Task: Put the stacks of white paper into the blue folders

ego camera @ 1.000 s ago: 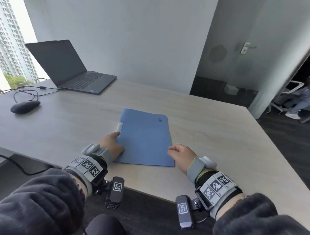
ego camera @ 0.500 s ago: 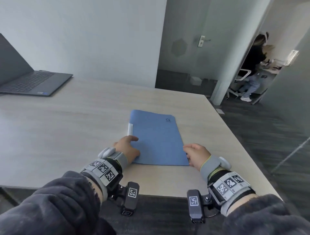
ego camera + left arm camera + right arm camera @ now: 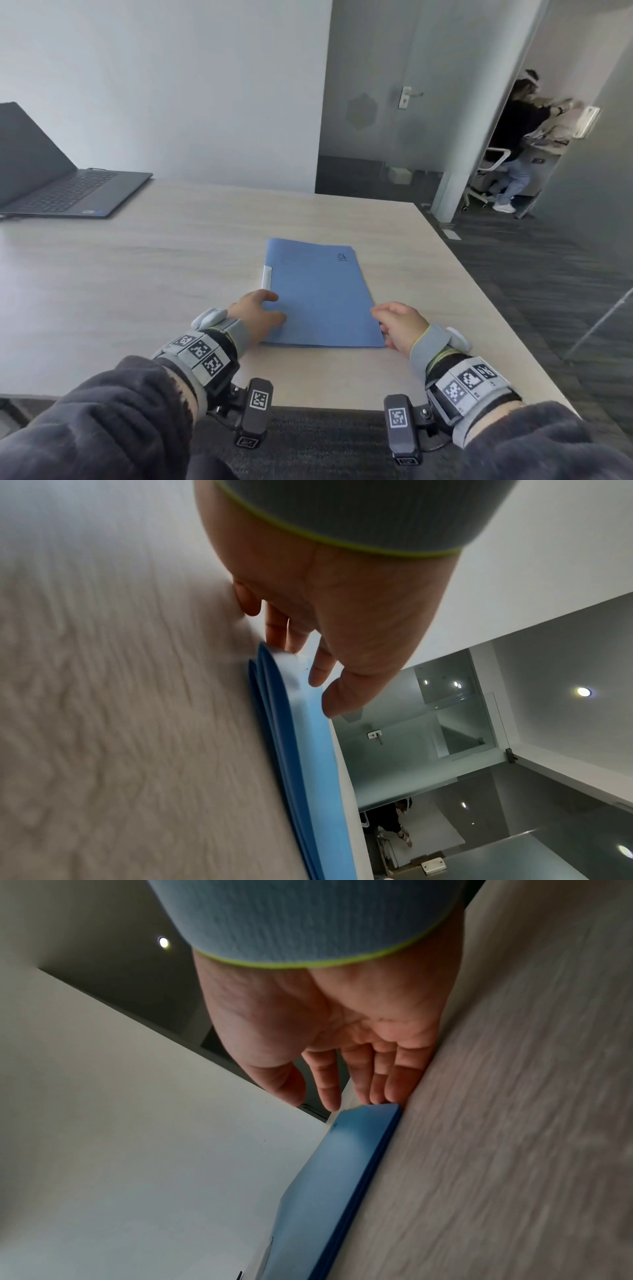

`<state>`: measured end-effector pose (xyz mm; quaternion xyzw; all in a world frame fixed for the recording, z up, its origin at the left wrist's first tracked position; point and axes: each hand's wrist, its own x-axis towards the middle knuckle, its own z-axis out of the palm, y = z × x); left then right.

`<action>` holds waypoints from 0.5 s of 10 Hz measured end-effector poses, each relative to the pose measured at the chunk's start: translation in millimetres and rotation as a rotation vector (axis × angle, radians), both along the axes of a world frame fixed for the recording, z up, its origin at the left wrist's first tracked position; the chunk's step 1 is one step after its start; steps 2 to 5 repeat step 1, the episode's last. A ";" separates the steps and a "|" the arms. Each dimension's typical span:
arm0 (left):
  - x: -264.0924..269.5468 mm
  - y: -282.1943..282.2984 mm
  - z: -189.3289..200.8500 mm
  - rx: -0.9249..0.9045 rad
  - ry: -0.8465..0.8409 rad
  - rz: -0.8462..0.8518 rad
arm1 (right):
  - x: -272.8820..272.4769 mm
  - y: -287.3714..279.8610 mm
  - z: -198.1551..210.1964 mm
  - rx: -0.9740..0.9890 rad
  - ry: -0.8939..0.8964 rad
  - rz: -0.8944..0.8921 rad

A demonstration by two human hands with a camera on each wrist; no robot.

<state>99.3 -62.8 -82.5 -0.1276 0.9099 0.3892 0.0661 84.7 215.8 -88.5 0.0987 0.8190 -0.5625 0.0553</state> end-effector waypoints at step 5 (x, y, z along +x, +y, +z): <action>0.6 -2.9 3.8 0.025 0.048 0.023 | -0.5 -4.7 0.7 0.054 0.073 -0.015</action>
